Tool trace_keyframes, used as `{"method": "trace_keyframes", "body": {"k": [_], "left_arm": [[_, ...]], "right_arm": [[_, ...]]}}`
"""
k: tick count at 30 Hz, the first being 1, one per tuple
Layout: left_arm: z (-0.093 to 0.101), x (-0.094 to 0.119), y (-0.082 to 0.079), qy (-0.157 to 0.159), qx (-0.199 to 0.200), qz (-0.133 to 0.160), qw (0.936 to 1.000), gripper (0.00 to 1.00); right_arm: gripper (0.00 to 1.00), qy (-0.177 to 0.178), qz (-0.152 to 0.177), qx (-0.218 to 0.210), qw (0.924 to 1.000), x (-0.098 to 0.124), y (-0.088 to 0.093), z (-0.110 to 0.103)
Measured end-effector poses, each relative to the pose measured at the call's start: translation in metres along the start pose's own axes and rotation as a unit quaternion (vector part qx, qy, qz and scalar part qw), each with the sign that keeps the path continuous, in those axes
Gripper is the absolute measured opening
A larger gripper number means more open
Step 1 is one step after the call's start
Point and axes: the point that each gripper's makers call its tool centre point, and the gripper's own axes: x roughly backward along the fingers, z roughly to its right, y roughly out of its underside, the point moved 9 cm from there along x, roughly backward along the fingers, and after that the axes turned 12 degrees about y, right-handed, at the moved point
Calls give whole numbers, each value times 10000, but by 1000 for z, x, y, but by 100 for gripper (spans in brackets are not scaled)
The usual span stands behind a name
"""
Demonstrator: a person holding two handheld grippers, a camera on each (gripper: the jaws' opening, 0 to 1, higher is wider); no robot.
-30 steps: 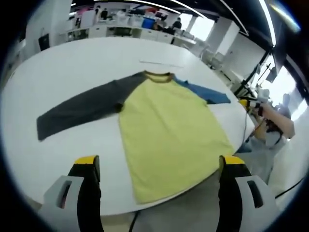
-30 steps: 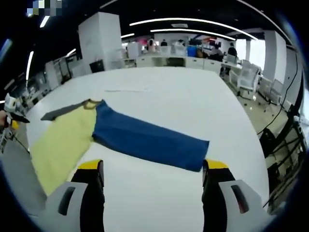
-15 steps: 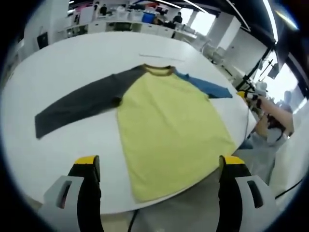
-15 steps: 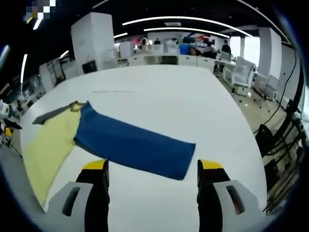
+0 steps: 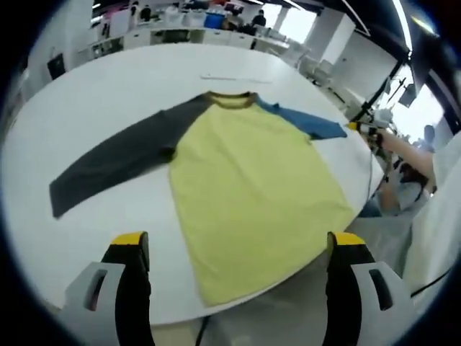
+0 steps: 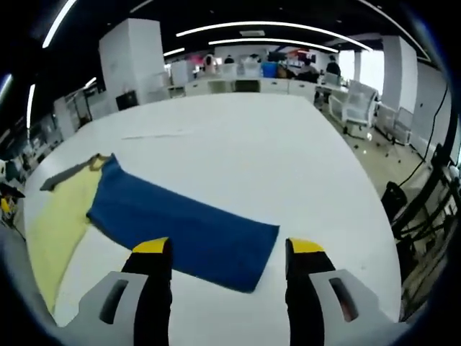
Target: Fold the garment on the visible template until the final outline fits inside the template.
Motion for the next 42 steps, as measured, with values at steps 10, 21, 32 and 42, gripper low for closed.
{"method": "trace_keyframes", "body": {"k": [10, 21, 32, 42], "left_arm": [[-3, -2, -1, -9, 38, -17, 10000, 99], [-5, -1, 1, -59, 70, -66, 9999, 99], [0, -4, 3, -43, 79, -80, 9999, 99], [0, -5, 3, -38, 62, -83, 9999, 99]], "right_arm": [[51, 135, -139, -185, 9996, -19, 2, 12], [28, 460, -122, -707, 9964, -41, 3, 35], [18, 538, -354, -799, 9947, -58, 14, 44], [12, 598, -418, -591, 9956, -69, 15, 45]]}}
